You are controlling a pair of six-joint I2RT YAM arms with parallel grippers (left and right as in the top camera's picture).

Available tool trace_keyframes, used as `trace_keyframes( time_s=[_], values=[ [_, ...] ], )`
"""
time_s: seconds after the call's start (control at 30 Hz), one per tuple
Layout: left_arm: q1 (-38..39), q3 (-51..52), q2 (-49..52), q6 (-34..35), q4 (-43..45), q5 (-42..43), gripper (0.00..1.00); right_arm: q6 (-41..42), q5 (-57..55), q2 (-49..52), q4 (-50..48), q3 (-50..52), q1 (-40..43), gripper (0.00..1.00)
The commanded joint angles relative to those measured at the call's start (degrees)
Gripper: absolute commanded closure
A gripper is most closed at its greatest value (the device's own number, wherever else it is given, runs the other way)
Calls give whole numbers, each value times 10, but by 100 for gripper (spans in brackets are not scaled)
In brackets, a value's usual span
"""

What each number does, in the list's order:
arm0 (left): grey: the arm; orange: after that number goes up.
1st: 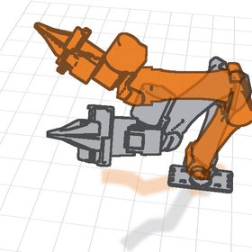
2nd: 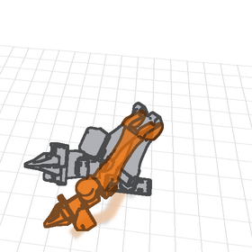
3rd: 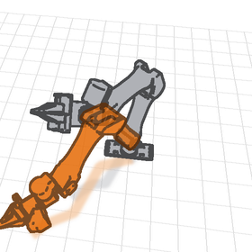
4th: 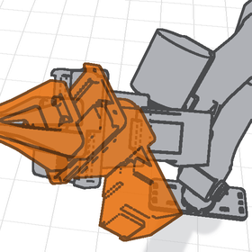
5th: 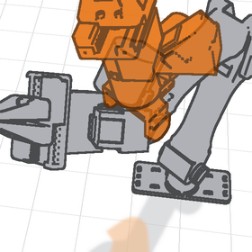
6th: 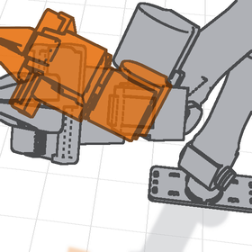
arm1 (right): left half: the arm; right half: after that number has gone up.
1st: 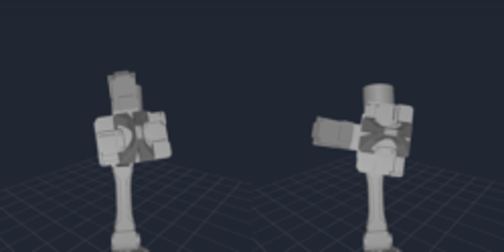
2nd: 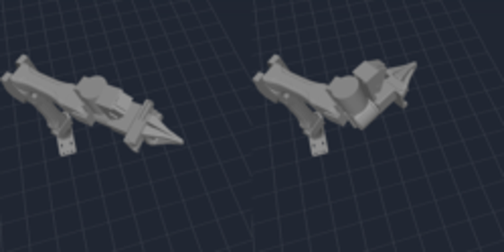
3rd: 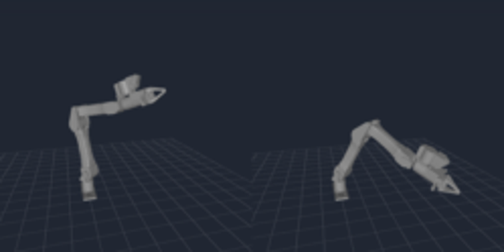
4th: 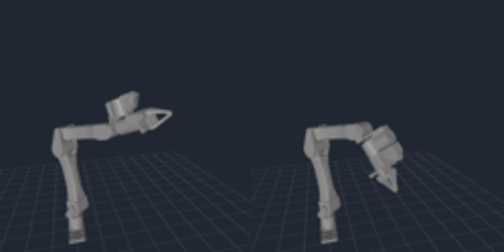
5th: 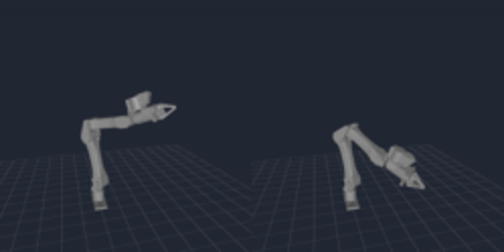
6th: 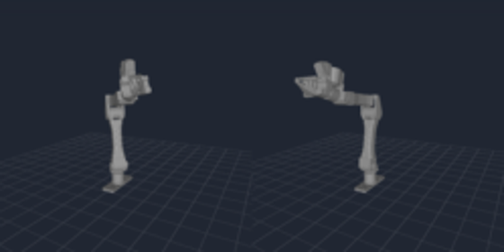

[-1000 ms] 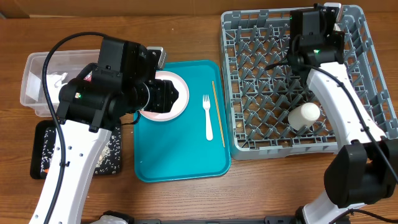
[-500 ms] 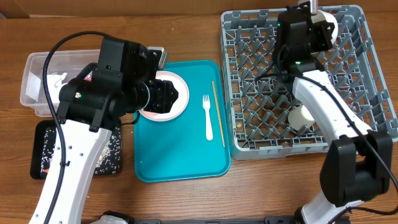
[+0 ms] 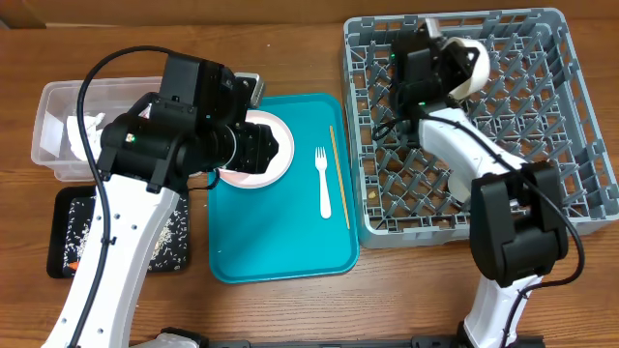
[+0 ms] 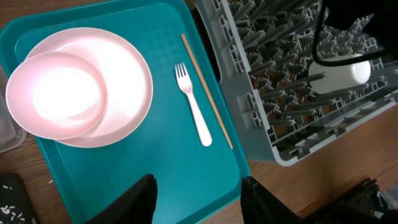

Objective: Sort waste into correct bins and load items into the dishwasher

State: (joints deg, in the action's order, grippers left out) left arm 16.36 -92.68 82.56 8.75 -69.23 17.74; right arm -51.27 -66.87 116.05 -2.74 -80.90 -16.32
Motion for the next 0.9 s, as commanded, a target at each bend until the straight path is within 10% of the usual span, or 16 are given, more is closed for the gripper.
trace_keyframes(
  time_s=[0.0, 0.37, 0.47, 0.87],
  values=[
    [-2, -4, 4, -16, 1, -4, 54, -13, 13, 23, 0, 3, -14, 96],
    [-2, -4, 4, -16, 0, -4, 53, -10, 11, 27, 0, 3, -20, 96],
    [-2, -4, 4, -16, 0, -4, 52, -10, 12, 27, 0, 3, -25, 69],
    [-2, -4, 4, -15, 1, -4, 50, -16, -17, 27, -47, 3, -37, 29]
  ],
)
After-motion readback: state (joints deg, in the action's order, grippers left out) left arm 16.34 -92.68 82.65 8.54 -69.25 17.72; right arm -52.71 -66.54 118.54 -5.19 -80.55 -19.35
